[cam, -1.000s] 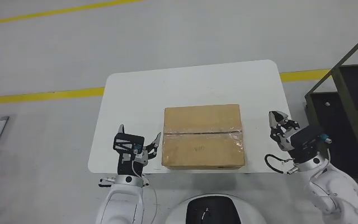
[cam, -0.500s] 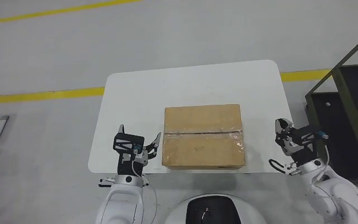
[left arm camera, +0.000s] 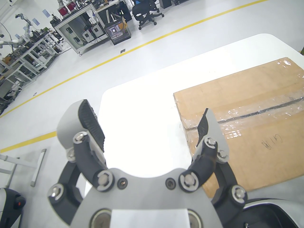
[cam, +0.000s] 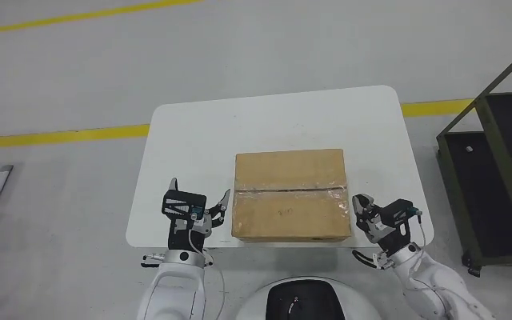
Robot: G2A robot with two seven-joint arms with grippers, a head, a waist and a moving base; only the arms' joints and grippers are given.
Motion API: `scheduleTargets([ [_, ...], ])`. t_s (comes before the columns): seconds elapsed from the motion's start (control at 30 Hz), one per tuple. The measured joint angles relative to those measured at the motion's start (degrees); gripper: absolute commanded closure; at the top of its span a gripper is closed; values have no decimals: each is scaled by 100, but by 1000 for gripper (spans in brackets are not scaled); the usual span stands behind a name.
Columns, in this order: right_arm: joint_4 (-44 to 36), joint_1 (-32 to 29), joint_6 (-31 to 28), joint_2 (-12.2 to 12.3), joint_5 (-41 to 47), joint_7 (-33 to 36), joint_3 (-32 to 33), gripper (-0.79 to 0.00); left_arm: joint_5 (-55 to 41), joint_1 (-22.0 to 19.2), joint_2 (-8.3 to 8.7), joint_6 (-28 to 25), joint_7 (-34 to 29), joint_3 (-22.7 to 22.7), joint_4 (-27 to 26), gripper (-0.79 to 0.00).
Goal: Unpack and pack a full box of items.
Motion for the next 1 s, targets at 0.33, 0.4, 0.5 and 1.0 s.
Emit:
scheduleTargets([
  [0.33, 95, -15, -88, -13, 78, -431, 45, 0, -6, -2, 0, -3, 7, 5, 0, -785],
  [0.4, 8, -156, -45, 9, 89, -455, 246, 0, -134, -33, -10, -51, 112, 107, 13, -785],
  [0.5, -166, -372, -25, 49, 42, -462, 605, 0, -356, -185, -36, -239, 213, 452, 42, -785],
  [1.0, -580, -905, -131, 125, -175, -378, 1460, 0, -875, -1019, -193, -674, 232, 2012, 429, -785],
])
